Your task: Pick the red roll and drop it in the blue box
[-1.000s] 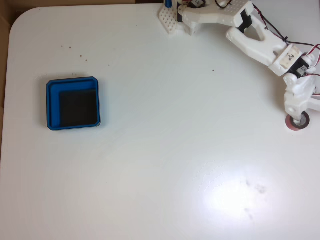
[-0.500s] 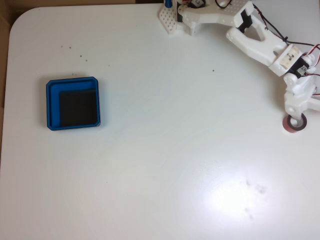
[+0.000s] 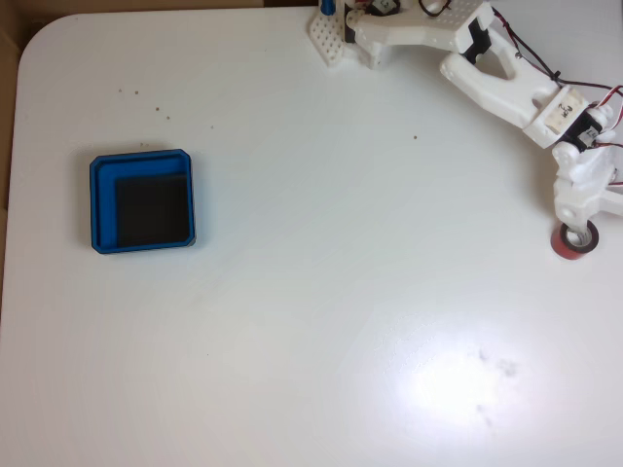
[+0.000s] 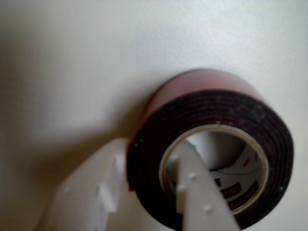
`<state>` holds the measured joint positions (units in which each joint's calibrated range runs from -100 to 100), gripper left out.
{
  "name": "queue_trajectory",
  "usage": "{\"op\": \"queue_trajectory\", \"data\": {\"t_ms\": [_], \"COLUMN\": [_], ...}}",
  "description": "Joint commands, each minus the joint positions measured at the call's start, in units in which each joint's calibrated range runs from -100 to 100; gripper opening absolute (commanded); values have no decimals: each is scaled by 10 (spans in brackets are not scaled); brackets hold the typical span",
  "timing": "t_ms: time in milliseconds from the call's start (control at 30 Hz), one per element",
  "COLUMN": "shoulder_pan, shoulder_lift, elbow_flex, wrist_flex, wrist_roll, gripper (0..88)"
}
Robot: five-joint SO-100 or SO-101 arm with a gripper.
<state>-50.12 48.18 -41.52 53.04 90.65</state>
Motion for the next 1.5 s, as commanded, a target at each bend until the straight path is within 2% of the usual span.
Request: {"op": "queue_trajectory", "data": {"t_ms": [0, 900, 1267, 1467], "shoulder_pan": [5, -4, 10, 106], "shoulder_lift": [-36, -407, -727, -856], "elbow_flex": [-32, -9, 376, 533], "wrist_flex": [5, 6, 5, 5], "wrist_roll": [3, -2, -3, -3], "gripper": [5, 5, 5, 5]}}
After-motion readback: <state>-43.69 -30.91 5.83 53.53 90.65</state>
